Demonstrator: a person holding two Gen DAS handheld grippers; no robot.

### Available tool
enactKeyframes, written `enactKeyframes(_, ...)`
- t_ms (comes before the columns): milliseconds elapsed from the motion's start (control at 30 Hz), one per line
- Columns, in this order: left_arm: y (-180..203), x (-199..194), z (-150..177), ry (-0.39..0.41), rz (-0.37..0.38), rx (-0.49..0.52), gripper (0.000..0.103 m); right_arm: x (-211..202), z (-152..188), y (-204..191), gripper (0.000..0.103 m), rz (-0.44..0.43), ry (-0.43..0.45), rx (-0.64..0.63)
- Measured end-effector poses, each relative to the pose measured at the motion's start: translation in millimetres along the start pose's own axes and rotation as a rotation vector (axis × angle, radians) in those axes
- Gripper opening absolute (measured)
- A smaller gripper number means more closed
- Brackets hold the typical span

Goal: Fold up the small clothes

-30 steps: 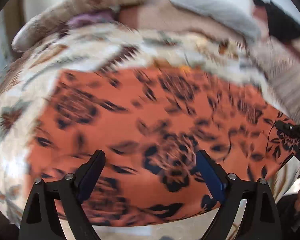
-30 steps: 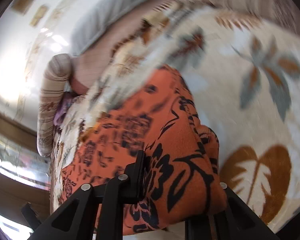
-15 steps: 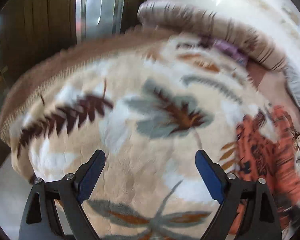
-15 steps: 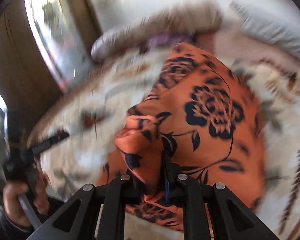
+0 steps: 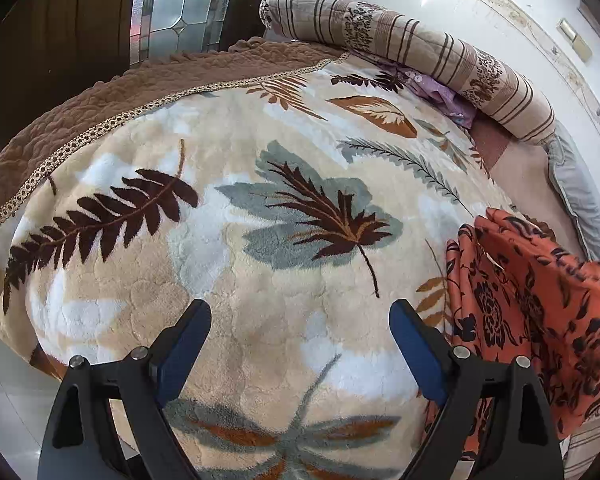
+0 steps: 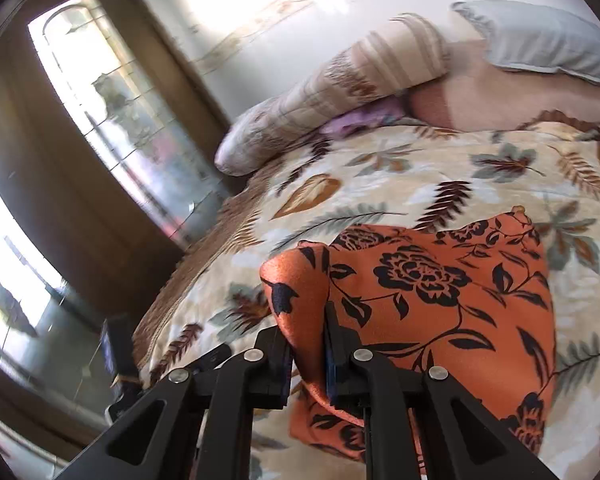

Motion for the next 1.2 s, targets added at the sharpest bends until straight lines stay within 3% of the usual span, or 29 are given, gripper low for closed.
enactKeyframes(67,-1,-1,0,0.002,0.002,-0.008,0.09,28,35,-3,0.013,0.016,-0.072,-0.041)
enactKeyframes(167,-1,-1,0,0.001,0.012,-0.01,0.09,84,104,19,0.014,0.085,-0.26,-0.037)
enactKeyframes(200,0,-2,1,0.003,0.014,-0.007,0.09,91,117,22,0.015,0.1,-0.279,-0.058)
enactKeyframes(300,7,-4,1,0.006,0.042,0.011,0.09,85,120,13,0.021,0.108,-0.229,-0.131)
enactKeyframes(333,12,-4,2,0.002,0.065,0.013,0.09,84,120,12,0.025,0.087,-0.235,-0.123)
enactKeyframes(467,39,-11,6,-0.015,0.202,0.034,0.09,73,124,22,0.025,0.056,-0.231,-0.082)
enactKeyframes(533,57,-19,12,-0.024,0.289,0.05,0.09,56,128,26,0.025,0.023,-0.205,-0.034)
enactKeyframes(667,100,-42,43,-0.062,0.373,0.15,0.09,19,132,41,0.025,0.022,-0.136,0.033)
enactKeyframes(800,136,-40,76,-0.117,0.339,0.244,0.09,-6,138,68,0.025,0.031,-0.094,0.13)
enactKeyframes(900,142,-21,87,-0.183,0.302,0.234,0.066,-20,134,81,0.025,0.021,-0.065,0.177)
enactKeyframes(967,132,-3,94,-0.248,0.256,0.198,0.038,-28,134,89,0.026,0.018,-0.041,0.191)
enactKeyframes(1067,118,16,102,-0.316,0.24,0.119,0.029,-34,138,104,0.026,0.011,-0.041,0.24)
enactKeyframes(1200,113,11,103,-0.3,0.232,0.088,0.024,-46,134,122,0.026,-0.003,-0.003,0.302)
Point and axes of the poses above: each gripper's, at about its wrist camera, not at the fingertips, and x roughly the way its jaws point, y to its right, z to its underside, the point moved 10 cm from there along x, roughly the way its jaws point, and after that the axes turned 5 degrees about -y, right-handed, at the moved point
